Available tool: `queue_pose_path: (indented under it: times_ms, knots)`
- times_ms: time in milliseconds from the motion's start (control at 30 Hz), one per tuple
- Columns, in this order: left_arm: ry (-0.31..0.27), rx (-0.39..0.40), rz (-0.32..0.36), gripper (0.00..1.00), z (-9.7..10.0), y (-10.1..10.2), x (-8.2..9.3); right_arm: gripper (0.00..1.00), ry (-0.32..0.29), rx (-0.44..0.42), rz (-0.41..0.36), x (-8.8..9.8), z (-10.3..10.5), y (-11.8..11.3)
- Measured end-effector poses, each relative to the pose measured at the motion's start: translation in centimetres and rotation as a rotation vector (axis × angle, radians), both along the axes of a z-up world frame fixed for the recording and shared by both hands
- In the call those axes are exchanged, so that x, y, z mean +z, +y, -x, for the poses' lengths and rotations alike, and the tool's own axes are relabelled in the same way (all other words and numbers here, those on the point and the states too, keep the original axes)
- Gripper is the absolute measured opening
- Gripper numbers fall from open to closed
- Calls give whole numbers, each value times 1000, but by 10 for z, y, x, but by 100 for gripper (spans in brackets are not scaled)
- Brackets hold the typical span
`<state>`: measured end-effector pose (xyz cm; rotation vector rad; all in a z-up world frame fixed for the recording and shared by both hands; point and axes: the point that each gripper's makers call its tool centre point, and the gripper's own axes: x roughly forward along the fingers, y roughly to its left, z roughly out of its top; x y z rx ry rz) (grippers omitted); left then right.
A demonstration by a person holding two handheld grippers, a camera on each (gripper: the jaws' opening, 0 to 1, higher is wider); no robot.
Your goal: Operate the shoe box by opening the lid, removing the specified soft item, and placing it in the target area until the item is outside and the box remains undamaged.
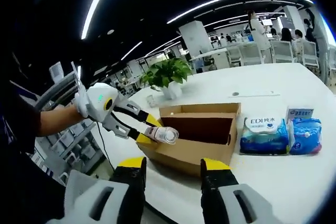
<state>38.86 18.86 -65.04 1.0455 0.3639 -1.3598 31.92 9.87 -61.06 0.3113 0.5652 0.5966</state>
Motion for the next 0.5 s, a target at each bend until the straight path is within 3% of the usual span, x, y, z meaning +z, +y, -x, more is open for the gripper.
queue_pose_path:
  times_ms: [500]
  knots:
    - [-9,-61,36,19,16,-19,4,33,42,25,-24,-5,-11,14]
